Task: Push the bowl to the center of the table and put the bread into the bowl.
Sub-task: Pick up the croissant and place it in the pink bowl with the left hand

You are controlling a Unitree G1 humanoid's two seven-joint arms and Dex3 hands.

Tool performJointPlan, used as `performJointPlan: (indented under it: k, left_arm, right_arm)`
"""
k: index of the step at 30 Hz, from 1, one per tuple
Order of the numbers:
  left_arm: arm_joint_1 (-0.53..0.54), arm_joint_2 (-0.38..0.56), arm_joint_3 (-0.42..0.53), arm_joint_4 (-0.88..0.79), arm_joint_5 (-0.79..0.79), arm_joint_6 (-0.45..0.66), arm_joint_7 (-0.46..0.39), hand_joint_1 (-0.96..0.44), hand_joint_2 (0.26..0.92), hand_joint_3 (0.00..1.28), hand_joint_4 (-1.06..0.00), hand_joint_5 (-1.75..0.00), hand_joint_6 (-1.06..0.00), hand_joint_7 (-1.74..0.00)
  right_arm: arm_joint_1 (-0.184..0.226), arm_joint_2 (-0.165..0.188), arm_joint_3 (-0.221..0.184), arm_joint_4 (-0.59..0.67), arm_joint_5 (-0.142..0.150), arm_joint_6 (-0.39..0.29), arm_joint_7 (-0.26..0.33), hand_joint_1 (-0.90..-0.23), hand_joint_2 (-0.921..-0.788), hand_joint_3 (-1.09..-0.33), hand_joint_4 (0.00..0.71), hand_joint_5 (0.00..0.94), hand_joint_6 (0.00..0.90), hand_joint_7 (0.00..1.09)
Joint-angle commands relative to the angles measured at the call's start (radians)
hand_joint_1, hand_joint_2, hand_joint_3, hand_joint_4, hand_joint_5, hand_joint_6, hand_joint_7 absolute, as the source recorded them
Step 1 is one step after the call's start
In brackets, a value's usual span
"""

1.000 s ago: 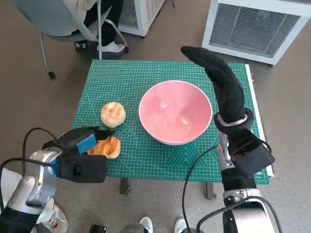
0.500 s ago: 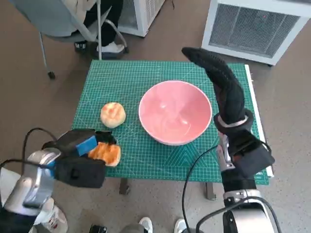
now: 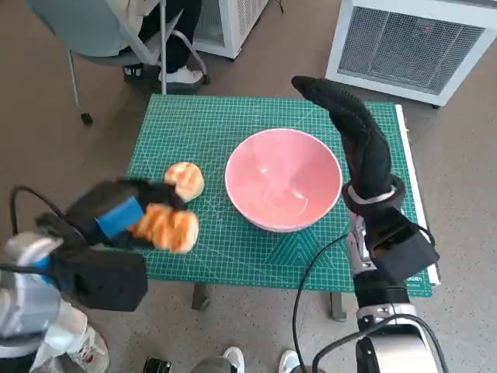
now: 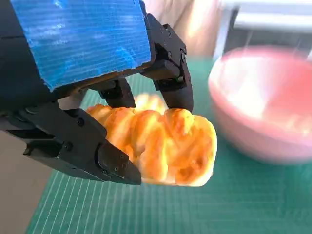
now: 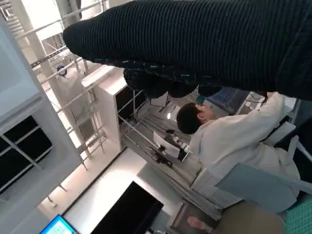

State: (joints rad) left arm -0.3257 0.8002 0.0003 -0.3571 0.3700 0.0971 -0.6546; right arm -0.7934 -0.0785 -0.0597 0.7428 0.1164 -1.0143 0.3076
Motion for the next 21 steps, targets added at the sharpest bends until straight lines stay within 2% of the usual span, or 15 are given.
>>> performJointPlan:
  k: [1, 7, 13, 21]
  left_arm:
    - [-0.094, -0.032, 0.002, -0.027, -0.023, -0.012, 0.03, 0.0, 0.878, 0.13, -0.71, -1.12, -0.63, -1.2]
    - [-0.214, -0.089, -0.059, 0.01, 0.017, -0.046, 0.082, 0.0, 0.88, 0.13, -0.69, -1.17, -0.66, -1.15]
    - [-0.341, -0.168, -0.144, 0.119, 0.077, -0.116, 0.154, 0.0, 0.881, 0.13, -0.68, -1.2, -0.66, -1.13]
    - [-0.501, -0.289, -0.254, 0.419, 0.14, -0.243, 0.263, 0.0, 0.885, 0.1, -0.72, -1.15, -0.67, -1.12]
  right_arm:
    - [0.016, -0.002, -0.003, 0.016, 0.023, 0.012, 0.017, -0.588, -0.921, -0.87, 0.253, 0.115, -0.001, 0.75]
    - [0.019, -0.006, -0.007, 0.016, 0.037, 0.006, 0.029, -0.591, -0.921, -0.865, 0.251, 0.121, -0.001, 0.74]
    - [0.021, -0.012, -0.014, 0.024, 0.055, -0.004, 0.046, -0.594, -0.921, -0.861, 0.249, 0.127, -0.001, 0.75]
    - [0.029, -0.017, -0.023, 0.022, 0.055, -0.013, 0.05, -0.595, -0.921, -0.858, 0.247, 0.135, -0.001, 0.74]
